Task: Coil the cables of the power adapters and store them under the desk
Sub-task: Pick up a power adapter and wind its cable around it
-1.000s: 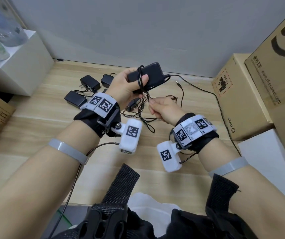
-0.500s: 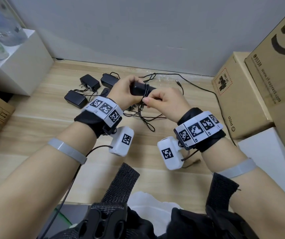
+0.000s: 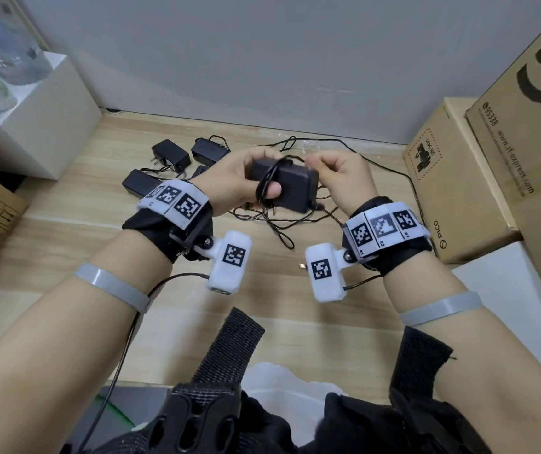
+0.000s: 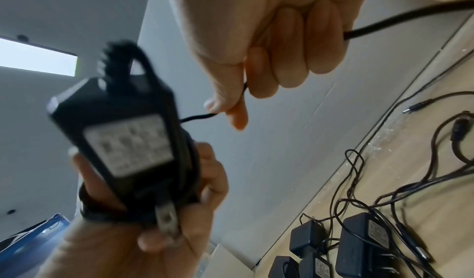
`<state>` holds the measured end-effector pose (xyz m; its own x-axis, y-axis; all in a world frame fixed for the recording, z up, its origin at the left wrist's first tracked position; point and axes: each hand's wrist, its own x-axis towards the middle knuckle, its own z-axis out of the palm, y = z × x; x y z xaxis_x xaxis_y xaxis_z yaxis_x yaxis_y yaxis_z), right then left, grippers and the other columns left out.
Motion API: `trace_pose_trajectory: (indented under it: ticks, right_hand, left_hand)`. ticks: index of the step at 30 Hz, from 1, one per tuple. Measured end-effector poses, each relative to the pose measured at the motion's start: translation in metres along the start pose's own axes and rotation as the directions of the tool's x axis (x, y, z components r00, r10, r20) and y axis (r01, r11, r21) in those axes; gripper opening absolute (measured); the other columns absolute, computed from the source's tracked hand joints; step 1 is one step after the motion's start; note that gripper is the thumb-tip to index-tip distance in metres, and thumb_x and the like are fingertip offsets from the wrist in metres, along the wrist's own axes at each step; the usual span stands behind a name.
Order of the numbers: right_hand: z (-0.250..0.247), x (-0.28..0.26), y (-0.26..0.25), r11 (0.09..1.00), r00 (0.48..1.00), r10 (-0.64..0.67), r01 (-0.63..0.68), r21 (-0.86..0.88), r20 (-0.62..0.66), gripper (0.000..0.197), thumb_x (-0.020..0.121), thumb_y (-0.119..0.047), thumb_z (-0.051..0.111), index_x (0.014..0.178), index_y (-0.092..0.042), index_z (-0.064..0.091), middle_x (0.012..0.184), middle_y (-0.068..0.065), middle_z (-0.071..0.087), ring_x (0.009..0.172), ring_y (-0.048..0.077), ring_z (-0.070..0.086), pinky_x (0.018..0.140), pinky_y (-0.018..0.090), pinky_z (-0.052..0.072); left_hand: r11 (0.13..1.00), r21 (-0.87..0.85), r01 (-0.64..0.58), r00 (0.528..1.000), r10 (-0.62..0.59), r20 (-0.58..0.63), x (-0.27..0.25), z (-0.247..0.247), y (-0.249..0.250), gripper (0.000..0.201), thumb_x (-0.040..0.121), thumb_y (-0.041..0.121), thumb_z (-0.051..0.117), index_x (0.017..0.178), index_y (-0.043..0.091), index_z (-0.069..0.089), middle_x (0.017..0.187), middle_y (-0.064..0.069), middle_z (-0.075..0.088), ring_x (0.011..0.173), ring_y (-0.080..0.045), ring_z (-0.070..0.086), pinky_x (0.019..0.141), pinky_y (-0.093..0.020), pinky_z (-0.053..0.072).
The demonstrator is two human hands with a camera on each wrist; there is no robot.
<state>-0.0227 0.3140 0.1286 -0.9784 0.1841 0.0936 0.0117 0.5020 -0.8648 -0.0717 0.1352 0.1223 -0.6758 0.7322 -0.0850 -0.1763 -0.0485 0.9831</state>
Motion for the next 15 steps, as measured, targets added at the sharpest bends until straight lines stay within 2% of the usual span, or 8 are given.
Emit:
trace_pose_trajectory:
  ticks: [1, 2, 4, 5, 7, 9, 12, 15]
  right_hand:
    - [0.002, 0.002, 0.005, 0.999, 0.999, 0.032, -0.032, 0.026, 0.003, 0.020, 0.086, -0.019, 0.059, 0.070, -0.021, 0.069, 0.066, 0.005, 0.067, 0.069, 0.009, 0.054, 0.077, 0.043, 0.049]
    - [0.005, 0.002, 0.005, 0.997, 0.997, 0.069, -0.070, 0.031, 0.020, 0.020, 0.085, -0.016, 0.058, 0.069, -0.018, 0.069, 0.061, 0.001, 0.066, 0.065, 0.005, 0.053, 0.070, 0.041, 0.050]
    - [0.012, -0.004, 0.004, 0.992, 0.989, 0.123, -0.122, -0.017, 0.084, 0.028, 0.086, -0.017, 0.055, 0.061, -0.026, 0.064, 0.047, -0.010, 0.054, 0.052, 0.004, 0.046, 0.059, 0.029, 0.039]
    - [0.015, -0.007, 0.003, 0.992, 0.983, 0.124, -0.119, -0.045, 0.133, 0.030, 0.088, -0.020, 0.053, 0.060, -0.028, 0.061, 0.048, -0.012, 0.051, 0.051, 0.006, 0.042, 0.057, 0.026, 0.035]
    - [0.020, -0.016, -0.003, 0.990, 0.966, 0.117, -0.096, -0.103, 0.229, 0.029, 0.094, -0.022, 0.047, 0.068, -0.027, 0.060, 0.054, -0.010, 0.047, 0.053, 0.009, 0.041, 0.058, 0.025, 0.035]
    - [0.023, -0.020, -0.006, 0.984, 0.953, 0.112, -0.066, -0.167, 0.283, 0.025, 0.095, -0.024, 0.045, 0.082, -0.021, 0.066, 0.056, -0.003, 0.042, 0.056, 0.010, 0.039, 0.060, 0.027, 0.033]
    - [0.020, -0.022, -0.008, 0.969, 0.942, 0.102, -0.020, -0.248, 0.321, 0.024, 0.095, -0.024, 0.048, 0.092, -0.015, 0.070, 0.056, -0.009, 0.043, 0.060, 0.007, 0.041, 0.058, 0.017, 0.033]
    - [0.018, -0.023, -0.009, 0.958, 0.943, 0.055, 0.044, -0.285, 0.329, 0.022, 0.091, -0.026, 0.053, 0.087, -0.015, 0.072, 0.069, 0.000, 0.063, 0.077, 0.020, 0.055, 0.075, 0.032, 0.044]
  left_hand:
    - [0.998, -0.062, -0.028, 1.000, 0.027, -0.013, 0.001, 0.002, 0.002, 0.077, 0.040, 0.041, 0.092, 0.100, 0.012, 0.053, 0.086, -0.003, 0.064, 0.068, -0.013, 0.062, 0.052, -0.022, 0.051]
    - [0.992, -0.115, -0.053, 0.998, 0.049, -0.040, 0.003, 0.005, 0.003, 0.082, 0.039, 0.043, 0.091, 0.103, 0.009, 0.052, 0.085, -0.003, 0.063, 0.066, -0.013, 0.063, 0.049, -0.022, 0.050]
    - [0.979, -0.187, -0.086, 0.991, 0.064, -0.120, 0.008, 0.011, 0.007, 0.090, 0.041, 0.043, 0.091, 0.110, 0.005, 0.047, 0.084, -0.003, 0.062, 0.068, -0.014, 0.063, 0.049, -0.023, 0.049]
    - [0.973, -0.206, -0.104, 0.983, 0.069, -0.170, 0.010, 0.013, 0.008, 0.087, 0.046, 0.039, 0.091, 0.112, 0.004, 0.046, 0.084, -0.004, 0.061, 0.067, -0.015, 0.063, 0.050, -0.023, 0.048]
    - [0.971, -0.203, -0.128, 0.956, 0.066, -0.286, 0.015, 0.016, 0.009, 0.059, 0.063, 0.022, 0.079, 0.109, 0.006, 0.046, 0.082, -0.004, 0.059, 0.059, -0.012, 0.060, 0.047, -0.022, 0.045]
    - [0.986, -0.124, -0.111, 0.929, 0.059, -0.366, 0.016, 0.018, 0.009, 0.032, 0.072, 0.011, 0.068, 0.097, 0.011, 0.049, 0.083, -0.006, 0.056, 0.054, -0.010, 0.057, 0.043, -0.021, 0.043]
    - [0.995, 0.073, -0.069, 0.898, 0.094, -0.429, 0.016, 0.015, 0.002, 0.031, 0.078, 0.000, 0.068, 0.087, 0.019, 0.046, 0.088, -0.002, 0.055, 0.062, -0.009, 0.059, 0.046, -0.021, 0.048]
    - [0.970, 0.244, 0.002, 0.897, 0.106, -0.428, 0.014, 0.012, -0.006, 0.037, 0.075, 0.000, 0.072, 0.087, 0.022, 0.044, 0.087, 0.002, 0.052, 0.071, -0.014, 0.056, 0.058, -0.030, 0.052]
